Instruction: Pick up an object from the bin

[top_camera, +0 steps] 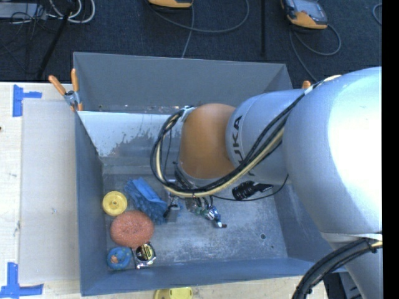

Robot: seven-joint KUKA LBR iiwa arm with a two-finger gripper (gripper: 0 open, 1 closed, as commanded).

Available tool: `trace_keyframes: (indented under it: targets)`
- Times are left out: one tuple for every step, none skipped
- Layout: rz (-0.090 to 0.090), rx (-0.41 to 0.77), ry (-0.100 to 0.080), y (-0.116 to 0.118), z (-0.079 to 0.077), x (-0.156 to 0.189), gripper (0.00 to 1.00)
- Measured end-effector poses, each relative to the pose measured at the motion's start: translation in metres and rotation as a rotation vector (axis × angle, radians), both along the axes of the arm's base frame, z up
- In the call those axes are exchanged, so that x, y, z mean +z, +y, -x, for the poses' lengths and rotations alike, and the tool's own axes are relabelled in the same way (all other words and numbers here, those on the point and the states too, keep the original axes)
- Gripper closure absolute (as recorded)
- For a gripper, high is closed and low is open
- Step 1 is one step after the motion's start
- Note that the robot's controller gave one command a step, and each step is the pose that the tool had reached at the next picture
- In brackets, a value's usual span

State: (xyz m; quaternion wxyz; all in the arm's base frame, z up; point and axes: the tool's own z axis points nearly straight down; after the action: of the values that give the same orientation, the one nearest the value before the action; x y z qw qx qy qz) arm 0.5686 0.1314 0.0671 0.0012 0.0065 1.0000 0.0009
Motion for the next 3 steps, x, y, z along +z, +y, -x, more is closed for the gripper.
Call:
trace_keyframes:
  targets:
    - [0.001,-0.008,0.001,-0.001,-0.001,0.004,1.00]
    - [0.001,0.389,0.001,0.016,0.003,0.049,1.00]
    - [0.001,0.388,0.001,0.016,0.003,0.049,1.00]
